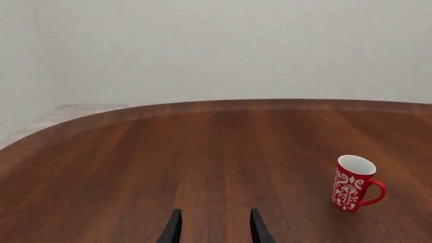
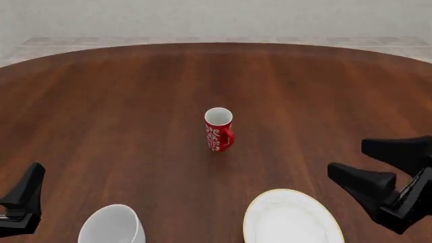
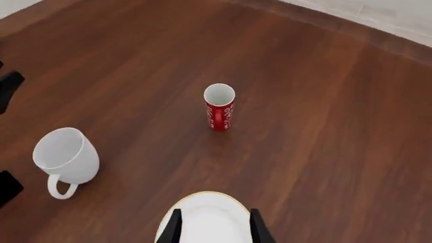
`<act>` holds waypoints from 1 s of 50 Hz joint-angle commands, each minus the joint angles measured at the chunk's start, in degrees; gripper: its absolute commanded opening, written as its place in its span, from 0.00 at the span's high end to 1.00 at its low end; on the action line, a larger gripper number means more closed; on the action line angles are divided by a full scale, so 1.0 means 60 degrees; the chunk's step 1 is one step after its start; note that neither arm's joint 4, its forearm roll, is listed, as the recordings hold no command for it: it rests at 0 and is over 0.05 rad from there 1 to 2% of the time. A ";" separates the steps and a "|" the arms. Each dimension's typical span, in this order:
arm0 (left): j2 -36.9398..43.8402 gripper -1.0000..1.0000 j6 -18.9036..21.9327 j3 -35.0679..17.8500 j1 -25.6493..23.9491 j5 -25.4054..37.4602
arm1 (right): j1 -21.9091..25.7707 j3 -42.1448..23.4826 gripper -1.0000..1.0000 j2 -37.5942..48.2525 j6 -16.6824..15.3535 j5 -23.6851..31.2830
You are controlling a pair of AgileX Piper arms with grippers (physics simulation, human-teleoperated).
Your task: Put the white mug on the plate.
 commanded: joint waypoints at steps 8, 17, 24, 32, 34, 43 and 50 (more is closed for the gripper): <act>-0.0001 0.00 0.0002 0.0015 -0.0001 -0.0012 | 0.1931 -0.0854 0.00 0.2248 0.0258 0.0549; -0.0003 0.00 0.0002 0.0012 0.0000 -0.0008 | 0.2861 -0.1465 0.00 0.3354 0.1054 0.0406; -0.0001 0.00 0.0006 0.0011 -0.0001 -0.0012 | 0.3606 -0.1539 0.00 0.4079 0.2050 -0.0209; -0.0003 0.00 0.0007 0.0008 -0.0001 -0.0008 | 0.4019 -0.1553 0.00 0.4576 0.2628 -0.0723; -0.0005 0.00 0.0007 0.0006 -0.0001 -0.0004 | 0.4075 -0.1562 0.00 0.4636 0.2699 -0.0778; -0.0003 0.00 0.0004 0.0014 -0.0001 -0.0012 | 0.4707 -0.1612 0.00 0.5184 0.3466 -0.1379; -0.0002 0.00 0.0006 0.0017 -0.0001 -0.0017 | 0.5114 -0.1452 0.00 0.5679 0.3824 -0.1817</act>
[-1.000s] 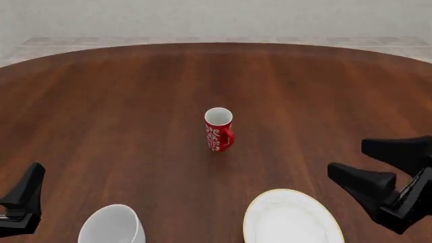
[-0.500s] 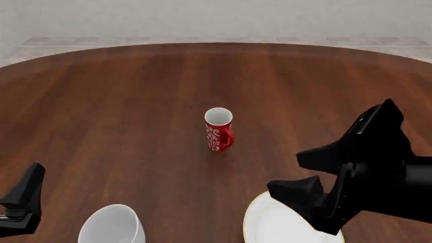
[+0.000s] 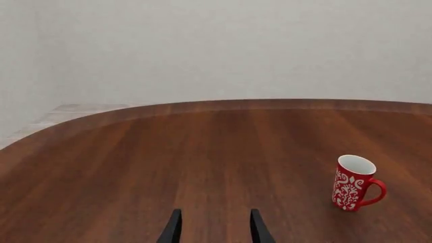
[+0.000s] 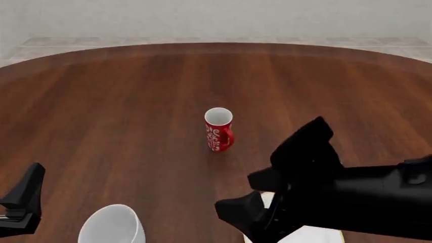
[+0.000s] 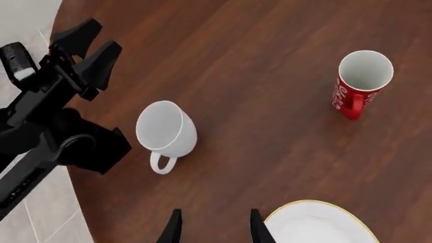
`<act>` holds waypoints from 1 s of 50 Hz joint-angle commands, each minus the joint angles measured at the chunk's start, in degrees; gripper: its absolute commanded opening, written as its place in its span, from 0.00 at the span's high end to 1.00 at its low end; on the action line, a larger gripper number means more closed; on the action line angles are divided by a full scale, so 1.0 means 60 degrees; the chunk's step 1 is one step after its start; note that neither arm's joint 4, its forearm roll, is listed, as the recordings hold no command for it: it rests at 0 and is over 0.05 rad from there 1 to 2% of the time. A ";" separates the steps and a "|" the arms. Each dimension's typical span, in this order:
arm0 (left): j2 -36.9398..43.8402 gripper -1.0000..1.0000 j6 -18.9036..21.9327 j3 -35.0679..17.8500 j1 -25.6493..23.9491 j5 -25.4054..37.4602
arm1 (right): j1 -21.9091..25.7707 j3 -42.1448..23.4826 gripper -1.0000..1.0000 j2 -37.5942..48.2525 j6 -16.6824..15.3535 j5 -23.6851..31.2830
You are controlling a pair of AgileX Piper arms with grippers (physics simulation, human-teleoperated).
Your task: Put the white mug on the plate.
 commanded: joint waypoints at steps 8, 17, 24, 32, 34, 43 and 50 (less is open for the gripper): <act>-0.0002 0.00 0.0002 -0.0005 -0.0001 0.0007 | 0.0891 0.0015 0.00 0.1138 0.0846 -0.0822; 0.0000 0.00 0.0002 -0.0011 -0.0001 0.0011 | 0.1132 0.0063 0.00 0.1528 0.1067 -0.1214; 0.0000 0.00 0.0002 -0.0006 -0.0002 0.0004 | 0.1418 0.0025 0.00 0.1950 0.1296 -0.1611; -0.0001 0.00 0.0002 -0.0005 -0.0001 0.0005 | 0.1586 0.0015 0.00 0.2302 0.1419 -0.1962; 0.0003 0.00 0.0003 -0.0016 -0.0001 0.0012 | 0.1603 -0.0008 0.00 0.2359 0.1444 -0.2021; 0.0003 0.00 0.0004 -0.0016 0.0000 0.0012 | 0.1738 0.0037 0.00 0.2656 0.1566 -0.2353; 0.0004 0.00 0.0002 -0.0016 -0.0002 0.0013 | 0.1864 0.0027 0.00 0.2905 0.1683 -0.2611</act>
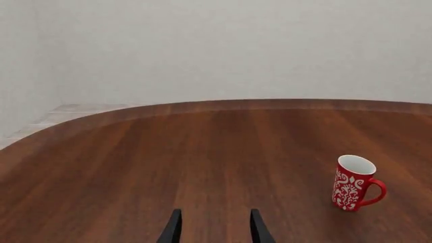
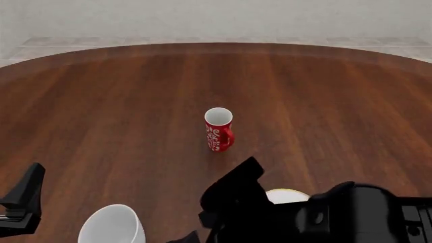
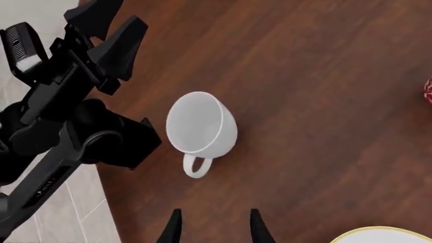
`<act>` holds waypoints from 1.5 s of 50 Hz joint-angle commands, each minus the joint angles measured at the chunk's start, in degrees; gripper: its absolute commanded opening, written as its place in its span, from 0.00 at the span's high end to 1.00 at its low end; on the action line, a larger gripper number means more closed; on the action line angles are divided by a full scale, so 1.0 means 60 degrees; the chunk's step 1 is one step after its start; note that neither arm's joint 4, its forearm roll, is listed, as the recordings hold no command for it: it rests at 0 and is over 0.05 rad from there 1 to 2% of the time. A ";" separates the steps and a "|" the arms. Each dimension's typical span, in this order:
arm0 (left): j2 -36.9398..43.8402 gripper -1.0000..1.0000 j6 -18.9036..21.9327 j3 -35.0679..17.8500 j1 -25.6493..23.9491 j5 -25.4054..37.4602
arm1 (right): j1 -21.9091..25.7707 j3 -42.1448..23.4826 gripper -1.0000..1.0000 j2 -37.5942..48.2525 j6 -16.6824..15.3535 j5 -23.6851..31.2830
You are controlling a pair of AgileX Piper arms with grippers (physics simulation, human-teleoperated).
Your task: Put the white mug on the plate.
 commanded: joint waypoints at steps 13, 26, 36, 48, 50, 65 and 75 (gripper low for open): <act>0.0000 0.00 0.0000 -0.0002 0.0000 0.0000 | 0.0372 0.0212 0.00 0.0862 0.0468 -0.1040; 0.0001 0.00 -0.0002 -0.0001 0.0001 0.0002 | 0.0601 0.0206 0.00 0.1411 0.0629 -0.1410; 0.0000 0.00 0.0000 -0.0002 0.0000 0.0000 | 0.0620 0.0249 0.00 0.1671 0.0708 -0.1697; 0.0000 0.00 -0.0002 -0.0001 0.0000 0.0000 | 0.0844 0.0044 0.00 0.2103 0.0836 -0.1940; 0.0001 0.00 0.0000 -0.0002 0.0000 0.0001 | 0.0861 0.0009 0.00 0.2156 0.0857 -0.1987; 0.0001 0.00 0.0000 -0.0002 0.0000 0.0001 | 0.1007 -0.0181 0.00 0.2573 0.1044 -0.2325; 0.0002 0.00 -0.0001 -0.0001 -0.0001 0.0002 | 0.1048 -0.0190 0.00 0.2798 0.1129 -0.2590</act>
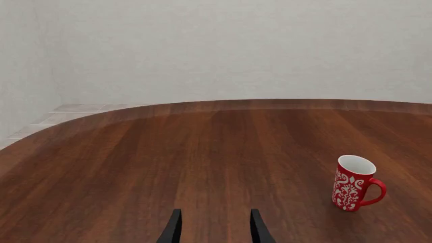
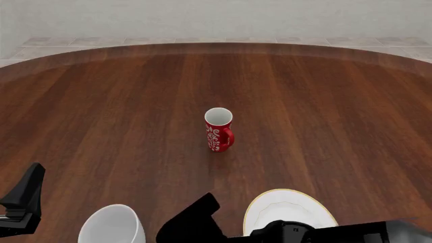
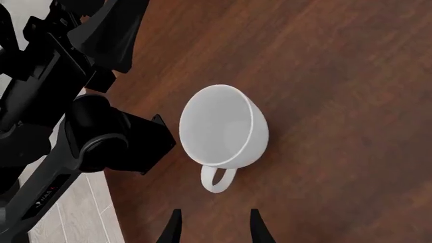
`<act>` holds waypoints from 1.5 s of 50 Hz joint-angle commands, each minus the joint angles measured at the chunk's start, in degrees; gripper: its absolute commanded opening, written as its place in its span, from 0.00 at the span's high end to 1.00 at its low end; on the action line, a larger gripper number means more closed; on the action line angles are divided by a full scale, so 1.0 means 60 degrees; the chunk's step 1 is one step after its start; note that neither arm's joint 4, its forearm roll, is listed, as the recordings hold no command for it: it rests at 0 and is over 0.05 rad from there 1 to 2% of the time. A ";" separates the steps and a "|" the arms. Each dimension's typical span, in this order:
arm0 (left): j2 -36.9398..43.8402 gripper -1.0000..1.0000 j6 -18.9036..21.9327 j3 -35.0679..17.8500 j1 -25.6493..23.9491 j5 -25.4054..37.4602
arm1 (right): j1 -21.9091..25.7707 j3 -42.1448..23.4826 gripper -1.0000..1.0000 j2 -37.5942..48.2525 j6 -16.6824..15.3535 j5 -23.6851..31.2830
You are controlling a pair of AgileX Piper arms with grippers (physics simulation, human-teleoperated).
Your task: Put the white mug on the plate.
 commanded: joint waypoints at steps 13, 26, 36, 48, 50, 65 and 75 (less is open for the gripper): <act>0.0000 0.00 -0.0002 0.0000 0.0003 0.0000 | 0.0089 -0.0050 0.00 0.0463 0.0236 -0.0558; 0.0000 0.00 0.0001 0.0000 0.0002 0.0000 | 0.0106 -0.0040 0.00 0.0685 0.0321 -0.0813; 0.0000 0.00 -0.0001 0.0000 0.0001 0.0000 | 0.0103 -0.0031 0.00 0.0932 0.0397 -0.1052; 0.0000 0.00 0.0001 0.0000 -0.0001 0.0000 | 0.0157 -0.0148 0.00 0.1281 0.0476 -0.1242; 0.0000 0.00 -0.0001 0.0000 0.0002 0.0000 | 0.0149 -0.0169 0.00 0.1341 0.0477 -0.1275; 0.0000 0.00 0.0000 0.0000 0.0001 -0.0001 | 0.0194 -0.0369 0.00 0.1759 0.0570 -0.1469; -0.0001 0.00 0.0000 0.0000 0.0002 -0.0001 | 0.0180 -0.0401 0.00 0.1905 0.0660 -0.1618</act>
